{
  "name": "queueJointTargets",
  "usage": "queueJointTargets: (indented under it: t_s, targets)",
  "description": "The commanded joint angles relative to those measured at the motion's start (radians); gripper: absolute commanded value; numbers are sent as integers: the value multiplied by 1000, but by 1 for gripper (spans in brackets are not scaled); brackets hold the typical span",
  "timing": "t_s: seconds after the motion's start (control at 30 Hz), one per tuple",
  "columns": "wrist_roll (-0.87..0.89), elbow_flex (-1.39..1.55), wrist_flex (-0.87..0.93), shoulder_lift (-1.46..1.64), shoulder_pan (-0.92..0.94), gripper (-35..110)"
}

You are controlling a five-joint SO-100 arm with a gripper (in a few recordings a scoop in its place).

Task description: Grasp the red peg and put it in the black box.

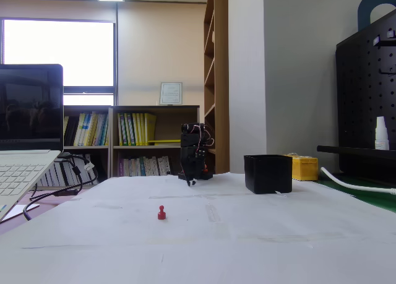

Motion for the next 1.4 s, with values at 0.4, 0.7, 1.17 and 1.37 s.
queueJointTargets:
  t_s: [0.4,0.7,1.17,1.37]
  targets:
    - [135,-75,-801,618,12,0]
    - [181,-69,-1661,1235,20,0]
    - [138,-14,-2439,1910,66,0]
    - [175,57,-2712,2166,58,0]
